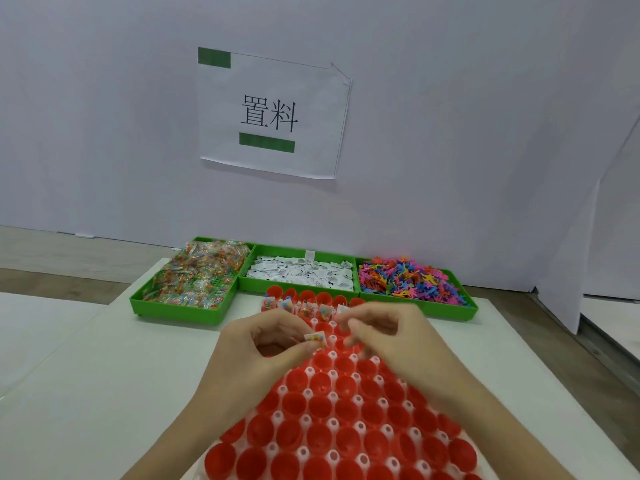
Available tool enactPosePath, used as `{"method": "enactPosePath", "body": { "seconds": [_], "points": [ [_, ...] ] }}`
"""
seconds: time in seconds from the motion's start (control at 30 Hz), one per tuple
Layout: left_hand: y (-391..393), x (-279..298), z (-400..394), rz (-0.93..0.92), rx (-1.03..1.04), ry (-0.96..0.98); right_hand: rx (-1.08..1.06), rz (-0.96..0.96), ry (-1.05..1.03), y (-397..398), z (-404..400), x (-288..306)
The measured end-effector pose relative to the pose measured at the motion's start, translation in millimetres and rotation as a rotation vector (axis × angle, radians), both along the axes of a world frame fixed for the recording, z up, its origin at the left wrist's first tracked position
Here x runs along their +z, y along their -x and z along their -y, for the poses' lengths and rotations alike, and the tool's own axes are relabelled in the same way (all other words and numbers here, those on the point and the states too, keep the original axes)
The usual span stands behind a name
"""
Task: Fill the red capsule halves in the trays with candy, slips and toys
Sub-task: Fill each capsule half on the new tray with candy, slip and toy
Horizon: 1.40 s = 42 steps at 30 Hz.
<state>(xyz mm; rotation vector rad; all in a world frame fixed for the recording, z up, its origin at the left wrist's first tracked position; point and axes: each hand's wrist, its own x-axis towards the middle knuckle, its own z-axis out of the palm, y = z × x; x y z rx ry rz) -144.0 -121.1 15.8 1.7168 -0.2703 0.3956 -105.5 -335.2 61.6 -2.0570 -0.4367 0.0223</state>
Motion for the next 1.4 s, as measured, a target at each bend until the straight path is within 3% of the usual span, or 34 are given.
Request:
{"method": "enactPosePath", "body": {
  "seconds": [0.2, 0.33, 0.7, 0.93, 1.07, 1.17, 1.4],
  "points": [
    [-8.7, -5.6, -11.4, 0.013, 0.088, -0.043, -0.239, 0.213, 0.437, -123.9, 21.5, -5.3],
    [-13.0, -9.5, -17.3, 0.102, 0.223, -0.191, -0.264, 0.261, 0.709, -169.3, 47.5, -21.3],
    [-12.9, -8.0, -19.9, 0.137, 0.24, -0.197, -0.362, 0.43, 0.792, -182.2, 39.1, -39.3],
    [-15.3, -8.4, -23.2, 0.099, 0.231, -0.176, -0.477, 0.522, 0.614, -173.2, 50.6, -40.8],
    [-15.6, -7.5, -24.0, 0.06, 0.191, -0.153, -0.463, 0.432, 0.282, -139.7, 45.1, -31.9],
    [-13.2, -5.4, -21.6, 0.05, 0.145, -0.137, -0.356, 0.305, 0.068, -97.5, 36.2, -25.9],
    [-4.1, 2.7, -13.4, 0.01, -0.005, -0.124, -0.07, 0.244, -0.061, -3.4, 9.6, -21.5]
  ]
}}
